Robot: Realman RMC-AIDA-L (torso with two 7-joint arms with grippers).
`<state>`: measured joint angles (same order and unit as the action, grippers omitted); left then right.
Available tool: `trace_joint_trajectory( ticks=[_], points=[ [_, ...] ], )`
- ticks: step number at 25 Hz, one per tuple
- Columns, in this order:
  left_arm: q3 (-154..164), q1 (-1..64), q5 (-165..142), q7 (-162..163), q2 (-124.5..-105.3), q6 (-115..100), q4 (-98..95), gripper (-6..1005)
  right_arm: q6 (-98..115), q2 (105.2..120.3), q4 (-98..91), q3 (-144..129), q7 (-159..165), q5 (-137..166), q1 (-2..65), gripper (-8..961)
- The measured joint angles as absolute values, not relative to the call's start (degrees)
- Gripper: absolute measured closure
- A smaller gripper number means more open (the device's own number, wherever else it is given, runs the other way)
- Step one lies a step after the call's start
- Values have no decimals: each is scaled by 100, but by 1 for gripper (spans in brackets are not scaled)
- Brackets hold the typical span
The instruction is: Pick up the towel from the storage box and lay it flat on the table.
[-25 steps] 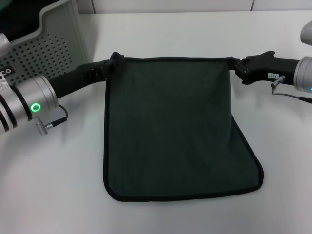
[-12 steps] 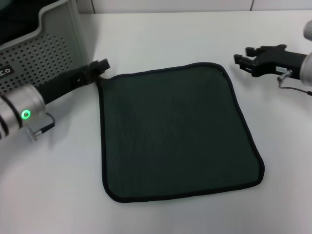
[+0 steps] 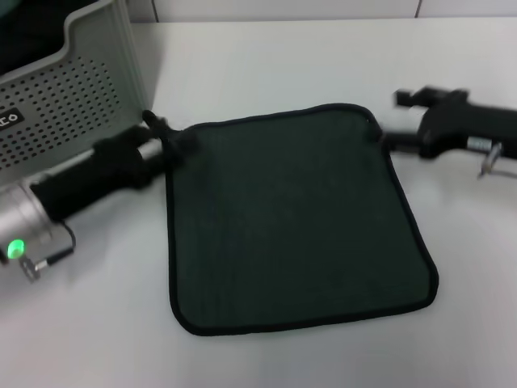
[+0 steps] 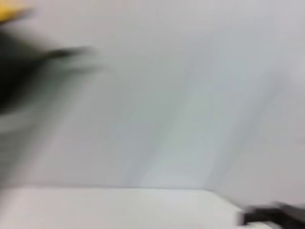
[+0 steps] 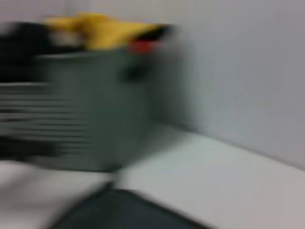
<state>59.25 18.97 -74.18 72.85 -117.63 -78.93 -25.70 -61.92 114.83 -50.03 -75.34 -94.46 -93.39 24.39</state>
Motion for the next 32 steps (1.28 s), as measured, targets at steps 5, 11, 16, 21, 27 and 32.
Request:
trace_joint_trajectory(
  ticks=[5, 11, 16, 21, 27, 32],
  points=[
    [5930, 1895, -8206, 6130, -11767, -9375, -2643, 255, -8447, 11291, -5056, -7372, -9772, -9320, 2529, 170],
    [5934, 2047, -8763, 5945, -11748, -10113, -2722, 261, -10022, 11280, -5105, -6942, -10256, -9314, 2451, 77],
    [5933, 2108, -8864, 5886, -11724, -10711, -2725, 358, -10226, 11310, -5127, -7016, -10317, -9352, 2360, 76],
    [5923, 2103, -8858, 5879, -11707, -10805, -2725, 368, -10259, 11368, -5394, -7294, -10318, -9391, 2261, 76],
    [5889, 2079, -8838, 5870, -11694, -10842, -2725, 369, -10267, 11484, -5611, -7495, -10360, -9404, 2203, 78],
    [5881, 2067, -8781, 5873, -11687, -10912, -2725, 369, -10267, 11524, -5567, -7544, -10412, -9406, 2227, 81]
  ],
)
